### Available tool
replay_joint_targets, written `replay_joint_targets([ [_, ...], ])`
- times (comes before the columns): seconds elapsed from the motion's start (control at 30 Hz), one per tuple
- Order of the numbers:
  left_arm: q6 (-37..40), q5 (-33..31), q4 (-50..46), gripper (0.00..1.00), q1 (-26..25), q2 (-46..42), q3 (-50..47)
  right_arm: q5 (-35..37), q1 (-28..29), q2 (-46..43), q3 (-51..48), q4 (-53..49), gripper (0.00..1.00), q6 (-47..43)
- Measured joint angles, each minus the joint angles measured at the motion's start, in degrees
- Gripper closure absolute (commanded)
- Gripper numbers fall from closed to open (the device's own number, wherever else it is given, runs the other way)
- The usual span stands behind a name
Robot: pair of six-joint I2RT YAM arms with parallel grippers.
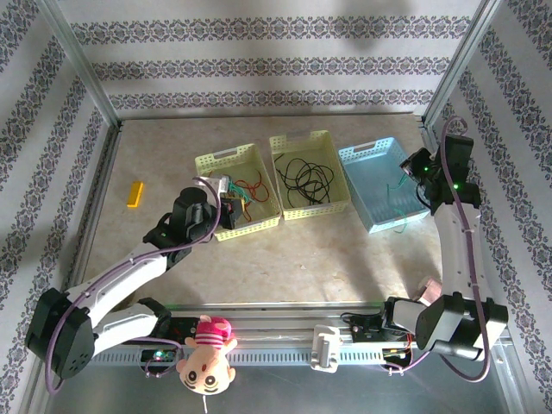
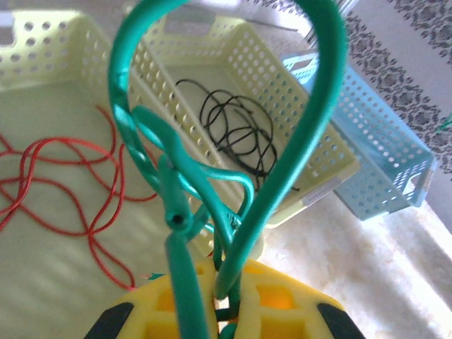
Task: Untangle the cables
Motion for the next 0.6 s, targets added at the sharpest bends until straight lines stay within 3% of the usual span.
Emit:
replay_joint_targets([
  [0.3, 0.6, 1.4, 1.0, 1.00, -3.0, 6.0, 2.6, 5.4, -0.4, 5.6, -4.4, 10.2, 1.00, 6.1],
  [0.6, 0.6, 2.3, 3.1, 1.00, -4.9, 10.1, 2.8, 14.4, -2.2, 7.9, -8.8, 15.5, 1.00, 20.4],
])
